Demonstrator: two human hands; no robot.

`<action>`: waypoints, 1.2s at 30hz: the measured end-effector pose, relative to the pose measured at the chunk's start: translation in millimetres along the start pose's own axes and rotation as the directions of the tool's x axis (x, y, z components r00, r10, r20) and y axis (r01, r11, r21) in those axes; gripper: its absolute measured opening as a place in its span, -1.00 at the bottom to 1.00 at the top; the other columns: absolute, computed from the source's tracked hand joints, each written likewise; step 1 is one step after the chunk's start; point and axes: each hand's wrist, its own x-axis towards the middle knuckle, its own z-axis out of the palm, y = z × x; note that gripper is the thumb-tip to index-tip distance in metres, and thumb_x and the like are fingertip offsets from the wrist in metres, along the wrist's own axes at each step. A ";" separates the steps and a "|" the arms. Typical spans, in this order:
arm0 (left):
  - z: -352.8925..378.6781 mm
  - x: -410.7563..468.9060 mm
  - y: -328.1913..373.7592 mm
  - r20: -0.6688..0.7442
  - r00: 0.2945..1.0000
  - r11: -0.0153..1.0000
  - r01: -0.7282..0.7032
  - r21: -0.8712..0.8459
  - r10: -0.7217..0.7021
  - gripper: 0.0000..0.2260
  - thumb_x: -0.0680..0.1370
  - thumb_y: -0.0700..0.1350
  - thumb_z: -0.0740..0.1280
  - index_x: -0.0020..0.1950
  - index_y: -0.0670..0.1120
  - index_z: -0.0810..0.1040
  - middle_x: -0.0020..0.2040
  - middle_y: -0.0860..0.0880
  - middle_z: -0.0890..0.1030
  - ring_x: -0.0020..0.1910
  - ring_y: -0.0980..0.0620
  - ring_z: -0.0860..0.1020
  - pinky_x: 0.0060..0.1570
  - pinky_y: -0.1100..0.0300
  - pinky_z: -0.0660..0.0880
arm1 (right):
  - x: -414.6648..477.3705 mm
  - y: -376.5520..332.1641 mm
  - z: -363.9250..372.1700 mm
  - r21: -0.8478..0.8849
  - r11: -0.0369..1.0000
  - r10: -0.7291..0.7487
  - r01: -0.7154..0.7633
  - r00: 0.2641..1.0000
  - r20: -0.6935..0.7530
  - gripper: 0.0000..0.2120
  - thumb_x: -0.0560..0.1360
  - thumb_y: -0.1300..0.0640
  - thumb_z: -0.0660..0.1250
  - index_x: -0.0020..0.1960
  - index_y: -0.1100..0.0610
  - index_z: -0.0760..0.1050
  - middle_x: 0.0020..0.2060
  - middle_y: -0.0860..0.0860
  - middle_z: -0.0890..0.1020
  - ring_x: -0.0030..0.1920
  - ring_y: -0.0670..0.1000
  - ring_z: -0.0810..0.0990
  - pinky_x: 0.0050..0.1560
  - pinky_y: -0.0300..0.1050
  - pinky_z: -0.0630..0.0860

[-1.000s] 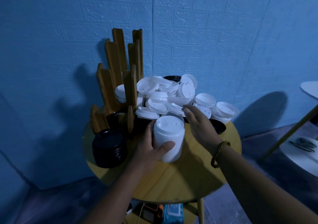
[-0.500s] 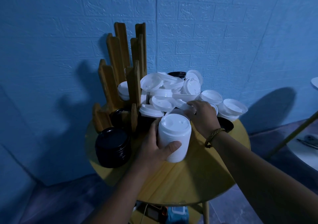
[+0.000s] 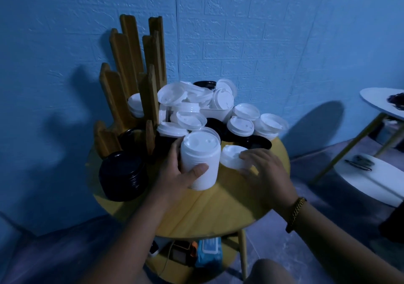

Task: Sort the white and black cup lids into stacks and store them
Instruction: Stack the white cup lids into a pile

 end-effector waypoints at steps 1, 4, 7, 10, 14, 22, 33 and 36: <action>0.1 -0.1 0.6 -0.002 1.000 1.000 -0.007 0.005 0.007 -0.13 0.25 0.32 0.55 0.51 0.30 0.28 0.37 0.27 0.50 0.32 0.25 0.49 0.27 0.06 0.49 | -6.2 -0.4 -0.3 0.023 1.000 0.000 0.000 1.000 0.014 -0.67 0.44 0.08 0.52 0.19 0.05 0.61 0.18 -0.03 0.62 0.23 0.08 0.54 0.21 0.21 0.49; -0.2 -0.9 2.2 -0.011 1.000 0.999 -0.020 0.027 0.020 -0.13 0.26 0.33 0.54 0.51 0.29 0.28 0.37 0.29 0.49 0.31 0.29 0.47 0.26 0.10 0.47 | -15.8 -3.7 -2.8 0.078 0.996 0.031 -0.038 0.996 0.089 -0.65 0.41 -0.12 0.47 0.14 -0.04 0.56 0.27 -0.06 0.53 0.30 0.01 0.44 0.30 0.14 0.43; -0.7 -1.6 3.1 -0.007 1.000 0.999 -0.015 0.033 0.015 -0.12 0.25 0.34 0.53 0.51 0.29 0.27 0.36 0.30 0.49 0.27 0.34 0.48 0.18 0.19 0.47 | -11.1 -8.8 -2.9 0.091 0.990 0.097 -0.110 0.986 0.132 -0.55 0.35 -0.32 0.38 0.08 -0.05 0.47 0.34 -0.03 0.45 0.35 0.02 0.37 0.36 0.04 0.37; -1.0 -1.4 3.2 -0.012 1.000 0.999 -0.006 0.042 0.007 -0.10 0.23 0.35 0.52 0.52 0.29 0.26 0.37 0.28 0.49 0.26 0.35 0.47 0.12 0.24 0.47 | -0.3 -18.9 -1.7 0.087 0.980 0.165 -0.180 0.974 0.154 -0.53 0.36 -0.28 0.45 0.07 -0.02 0.40 0.16 -0.08 0.48 0.20 -0.01 0.41 0.21 -0.06 0.41; -0.6 -1.1 3.8 -0.003 1.000 0.999 -0.005 0.041 0.005 -0.09 0.22 0.35 0.52 0.52 0.29 0.25 0.35 0.30 0.48 0.22 0.41 0.48 0.09 0.26 0.48 | 5.3 -20.4 2.5 0.218 0.945 0.222 -0.246 0.967 0.127 -0.54 0.39 -0.17 0.50 0.13 -0.02 0.39 0.07 -0.09 0.47 0.06 -0.06 0.45 0.03 -0.13 0.46; -0.9 -1.4 4.7 0.004 1.000 1.000 0.004 0.019 -0.004 -0.09 0.22 0.34 0.54 0.51 0.29 0.26 0.35 0.30 0.49 0.22 0.40 0.49 0.13 0.23 0.49 | 7.0 -13.2 -5.4 0.525 0.789 0.337 -0.319 0.939 0.064 -0.49 0.36 -0.27 0.45 0.15 -0.01 0.40 0.10 -0.04 0.50 0.13 -0.06 0.50 0.06 -0.12 0.51; 0.2 -7.4 14.3 0.018 0.996 0.996 0.083 -0.039 -0.082 -0.21 0.32 0.17 0.60 0.45 0.38 0.27 0.28 0.27 0.52 0.22 0.24 0.52 -0.04 0.31 0.50 | 53.1 -65.8 -24.1 0.666 0.734 -0.065 -0.131 0.963 0.261 -0.46 0.38 -0.08 0.48 0.32 -0.16 0.42 0.28 -0.18 0.52 0.33 -0.16 0.48 0.35 0.02 0.47; -0.7 -9.4 13.5 0.024 0.996 0.995 0.085 -0.042 -0.084 -0.16 0.30 0.19 0.57 0.51 0.35 0.25 0.29 0.26 0.52 0.21 0.26 0.52 -0.04 0.35 0.49 | 60.8 -71.3 -24.1 0.640 0.762 -0.115 -0.100 0.951 0.286 -0.49 0.38 -0.05 0.46 0.31 -0.15 0.46 0.31 -0.20 0.46 0.32 -0.23 0.44 0.33 -0.13 0.44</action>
